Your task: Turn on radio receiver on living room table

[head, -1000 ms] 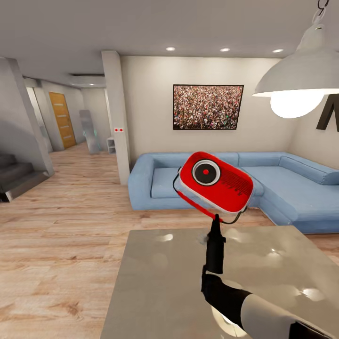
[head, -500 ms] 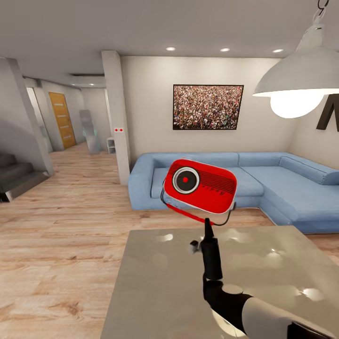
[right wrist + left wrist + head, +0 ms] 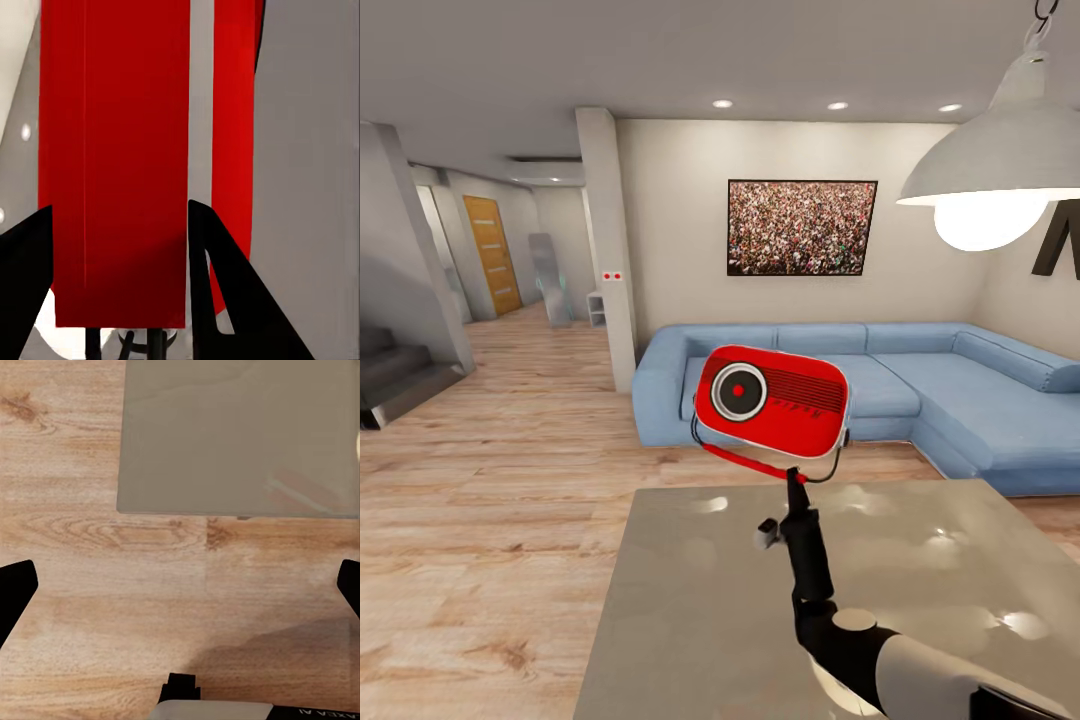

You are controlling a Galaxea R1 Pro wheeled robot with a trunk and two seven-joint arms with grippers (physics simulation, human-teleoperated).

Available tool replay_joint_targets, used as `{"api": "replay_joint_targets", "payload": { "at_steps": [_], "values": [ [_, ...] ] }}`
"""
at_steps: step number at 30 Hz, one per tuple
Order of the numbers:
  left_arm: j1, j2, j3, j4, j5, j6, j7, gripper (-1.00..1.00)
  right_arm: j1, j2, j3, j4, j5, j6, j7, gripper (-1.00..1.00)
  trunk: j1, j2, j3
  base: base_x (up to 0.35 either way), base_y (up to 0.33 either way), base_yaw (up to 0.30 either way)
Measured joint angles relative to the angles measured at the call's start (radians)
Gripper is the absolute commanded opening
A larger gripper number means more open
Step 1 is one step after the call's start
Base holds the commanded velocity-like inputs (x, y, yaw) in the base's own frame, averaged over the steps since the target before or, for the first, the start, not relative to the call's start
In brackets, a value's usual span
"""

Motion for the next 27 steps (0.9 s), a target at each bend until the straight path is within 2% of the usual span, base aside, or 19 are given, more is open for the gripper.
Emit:
{"api": "replay_joint_targets", "payload": {
  "at_steps": [2, 10, 16, 20, 21, 24, 25, 27],
  "values": [
    [0.000, -0.001, -0.001, 0.000, 0.000, 0.000, 0.000, 1.00, 0.000, -0.002, 0.007, 0.000, 0.019, 0.000, 0.000, -1.00, 0.000, 0.000, 0.000, 0.000, 0.000, 0.000],
    [0.000, 0.000, -0.004, -0.028, 0.003, -0.001, 0.002, 1.00, 0.000, -0.012, 0.003, 0.001, 0.028, 0.051, 0.000, -1.00, 0.000, 0.000, 0.000, 0.000, 0.000, 0.000],
    [0.000, -0.005, -0.006, -0.224, 0.006, 0.004, -0.001, 1.00, 0.000, -0.030, 0.004, 0.017, 0.046, 0.070, 0.000, -1.00, 0.000, 0.000, 0.000, 0.000, 0.000, 0.000],
    [0.000, -0.009, -0.007, -0.390, 0.007, 0.016, -0.005, 1.00, 0.001, -0.059, 0.006, 0.025, 0.095, 0.080, 0.000, -1.00, 0.000, 0.000, 0.000, 0.000, 0.000, 0.000],
    [0.000, -0.011, -0.008, -0.419, 0.008, 0.017, -0.005, -1.00, 0.001, -0.065, 0.006, 0.026, 0.099, 0.082, 0.000, -1.00, 0.000, 0.000, 0.000, 0.000, 0.000, 0.000],
    [0.000, -0.017, -0.009, -0.500, 0.010, 0.020, -0.003, -1.00, 0.001, -0.081, 0.007, 0.027, 0.105, 0.086, 0.000, -1.00, 0.000, 0.000, 0.000, 0.000, 0.000, 0.000],
    [0.000, -0.032, -0.009, -0.544, 0.012, 0.027, -0.002, -1.00, 0.001, -0.090, 0.006, 0.028, 0.105, 0.087, 0.000, -1.00, 0.000, 0.000, 0.000, 0.000, 0.000, 0.000],
    [0.000, -0.044, -0.007, -0.583, 0.013, 0.031, -0.001, -1.00, 0.000, -0.096, 0.003, 0.028, 0.105, 0.087, 0.000, -1.00, 0.000, 0.000, 0.000, 0.000, 0.000, 0.000]
  ]
}}
